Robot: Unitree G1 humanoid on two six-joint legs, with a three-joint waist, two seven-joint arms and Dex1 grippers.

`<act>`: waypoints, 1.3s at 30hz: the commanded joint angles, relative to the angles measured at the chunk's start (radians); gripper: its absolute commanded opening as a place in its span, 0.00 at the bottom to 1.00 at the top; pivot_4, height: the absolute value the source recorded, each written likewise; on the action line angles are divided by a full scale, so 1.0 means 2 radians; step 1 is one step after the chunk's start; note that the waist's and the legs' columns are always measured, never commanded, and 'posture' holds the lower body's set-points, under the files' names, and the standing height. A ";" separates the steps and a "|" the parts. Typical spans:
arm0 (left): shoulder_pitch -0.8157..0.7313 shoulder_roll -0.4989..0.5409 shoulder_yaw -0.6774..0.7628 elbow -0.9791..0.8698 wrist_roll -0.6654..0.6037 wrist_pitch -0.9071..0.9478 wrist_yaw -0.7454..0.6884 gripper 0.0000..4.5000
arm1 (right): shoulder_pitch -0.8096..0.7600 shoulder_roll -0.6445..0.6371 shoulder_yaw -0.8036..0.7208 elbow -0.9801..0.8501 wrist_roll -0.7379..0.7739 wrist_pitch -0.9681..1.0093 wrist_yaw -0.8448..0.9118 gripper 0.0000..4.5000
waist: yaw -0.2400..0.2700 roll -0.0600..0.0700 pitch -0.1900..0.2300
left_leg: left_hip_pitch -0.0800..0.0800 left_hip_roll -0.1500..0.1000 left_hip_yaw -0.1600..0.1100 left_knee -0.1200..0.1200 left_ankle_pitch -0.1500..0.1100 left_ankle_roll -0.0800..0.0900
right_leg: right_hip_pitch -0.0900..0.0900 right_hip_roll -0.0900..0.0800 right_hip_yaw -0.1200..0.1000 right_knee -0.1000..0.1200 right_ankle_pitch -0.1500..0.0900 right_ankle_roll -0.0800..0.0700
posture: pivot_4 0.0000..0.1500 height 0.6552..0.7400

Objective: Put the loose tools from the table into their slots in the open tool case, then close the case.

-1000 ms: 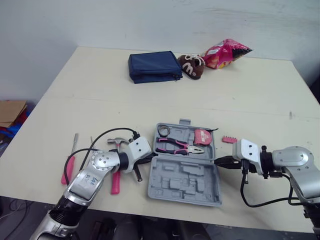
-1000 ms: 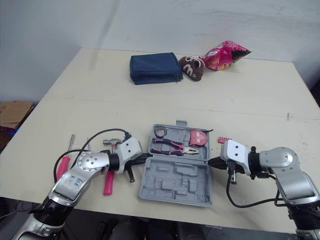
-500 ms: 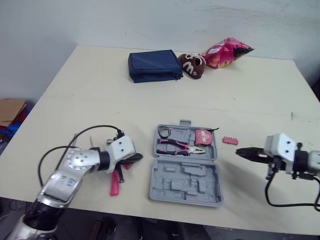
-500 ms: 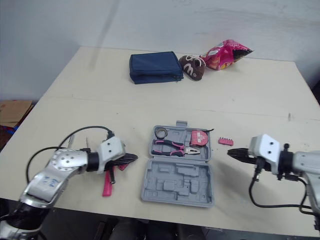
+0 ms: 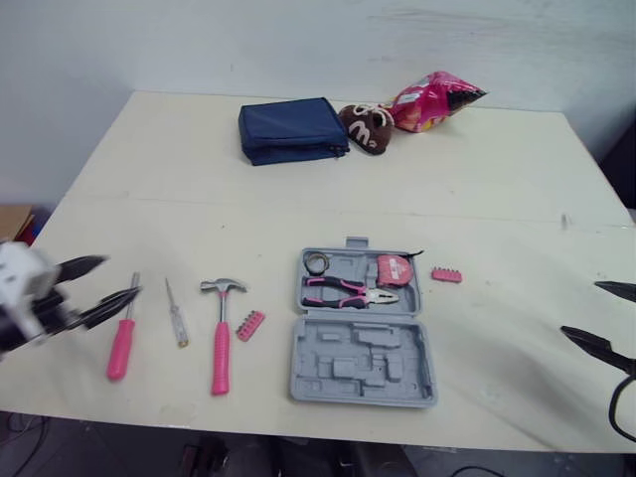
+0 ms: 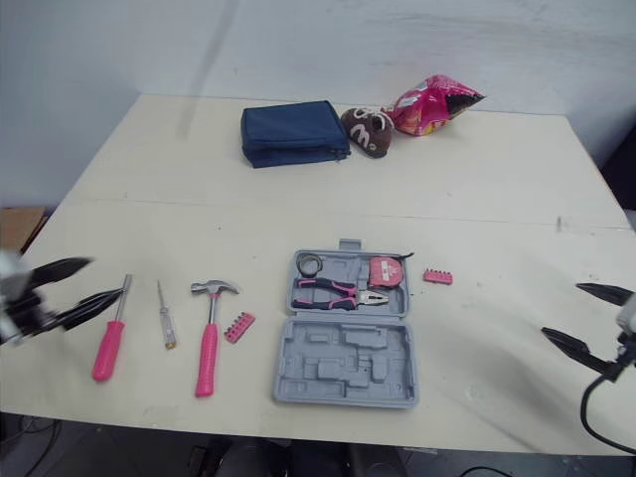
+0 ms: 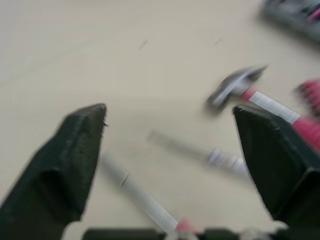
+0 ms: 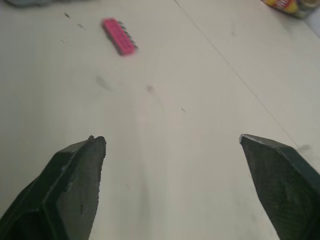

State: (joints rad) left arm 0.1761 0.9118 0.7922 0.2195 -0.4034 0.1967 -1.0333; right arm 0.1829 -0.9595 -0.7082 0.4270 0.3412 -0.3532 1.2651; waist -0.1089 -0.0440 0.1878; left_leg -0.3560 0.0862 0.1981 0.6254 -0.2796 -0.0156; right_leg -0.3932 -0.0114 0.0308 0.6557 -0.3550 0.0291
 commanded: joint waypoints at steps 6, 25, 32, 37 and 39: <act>0.044 0.056 0.095 0.202 0.011 -0.115 0.012 0.99 | -0.025 -0.037 -0.015 0.146 0.019 -0.078 0.024 1.00 | -0.003 0.000 0.000 | 0.000 0.000 0.000 0.000 -0.004 0.000 | 0.000 -0.002 -0.001 -0.001 -0.001 -0.002 | 1.00 1.00; 0.153 -0.079 0.086 -0.161 -0.094 0.098 0.080 0.99 | -0.122 0.080 0.126 -0.111 0.147 0.022 0.086 1.00 | -0.011 0.000 0.000 | 0.001 0.000 0.000 -0.003 -0.002 0.000 | 0.000 -0.001 -0.001 0.000 0.000 0.000 | 1.00 1.00; 0.169 -0.141 0.028 -0.406 -0.125 0.252 0.244 0.99 | -0.159 0.119 0.190 -0.163 0.146 0.046 0.091 1.00 | -0.008 0.000 0.000 | 0.001 0.000 -0.001 -0.001 -0.001 0.001 | 0.001 -0.001 -0.001 0.000 0.000 0.001 | 1.00 1.00; 0.144 -0.163 0.008 -0.502 -0.147 0.368 0.362 0.99 | -0.176 0.127 0.215 -0.154 0.141 0.058 0.096 1.00 | -0.001 0.000 0.000 | 0.000 0.000 -0.001 0.001 0.000 0.000 | 0.001 0.000 -0.001 0.000 0.000 0.001 | 1.00 1.00; 0.127 -0.180 -0.010 -0.525 -0.148 0.404 0.407 0.99 | -0.182 0.131 0.221 -0.146 0.137 0.054 0.102 1.00 | -0.001 0.000 0.000 | 0.000 0.000 -0.001 0.002 0.000 0.001 | 0.002 0.000 0.000 0.000 0.000 0.001 | 1.00 1.00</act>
State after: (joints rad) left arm 0.4432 0.5670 0.7907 -0.7737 -0.6869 0.9476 -0.2953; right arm -0.1715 -0.6999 -0.2681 0.1326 0.6123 -0.2378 1.4517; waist -0.1099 -0.0444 0.1878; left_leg -0.3561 0.0854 0.1951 0.6295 -0.2804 -0.0141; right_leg -0.3897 -0.0117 0.0303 0.6565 -0.3542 0.0320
